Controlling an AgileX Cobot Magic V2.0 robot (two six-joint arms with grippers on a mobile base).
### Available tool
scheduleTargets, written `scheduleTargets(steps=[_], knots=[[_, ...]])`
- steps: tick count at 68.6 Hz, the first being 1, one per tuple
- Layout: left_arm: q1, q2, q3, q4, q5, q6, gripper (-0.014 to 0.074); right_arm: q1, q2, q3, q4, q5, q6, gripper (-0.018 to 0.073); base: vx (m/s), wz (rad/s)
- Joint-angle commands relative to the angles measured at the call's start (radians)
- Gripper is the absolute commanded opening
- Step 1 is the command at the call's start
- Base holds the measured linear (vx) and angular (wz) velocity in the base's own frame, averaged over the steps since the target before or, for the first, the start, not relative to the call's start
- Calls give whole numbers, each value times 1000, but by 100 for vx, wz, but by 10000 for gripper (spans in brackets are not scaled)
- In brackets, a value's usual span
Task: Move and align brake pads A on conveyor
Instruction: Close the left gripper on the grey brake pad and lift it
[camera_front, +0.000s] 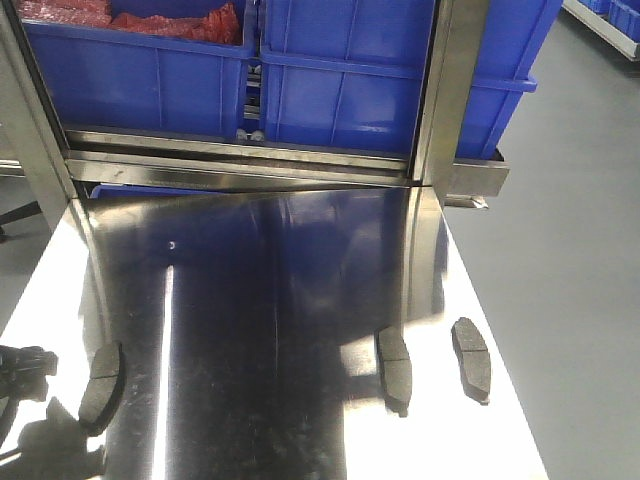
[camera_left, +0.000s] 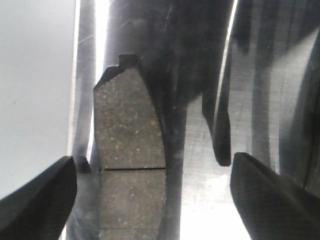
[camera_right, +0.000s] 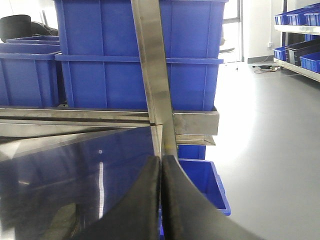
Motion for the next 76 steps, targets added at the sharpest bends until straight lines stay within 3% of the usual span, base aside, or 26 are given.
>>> scheduleTargets(steps=[1, 12, 38, 62, 76], knots=[[1, -29, -25, -10, -26, 3, 575, 2, -16, 20, -2, -77, -3, -5, 0, 0], [1, -29, -25, -10, -18, 3, 552, 2, -16, 20, -2, -77, -3, -5, 0, 0], [1, 1, -25, -9, -17, 2, 379, 2, -16, 20, -2, -77, -3, -5, 0, 0], [1, 1, -25, -9, -15, 0, 310, 2, -16, 20, -2, -77, -3, -5, 0, 0], [1, 1, -25, -9, -15, 0, 206, 2, -16, 20, -2, -77, -3, -5, 0, 0]])
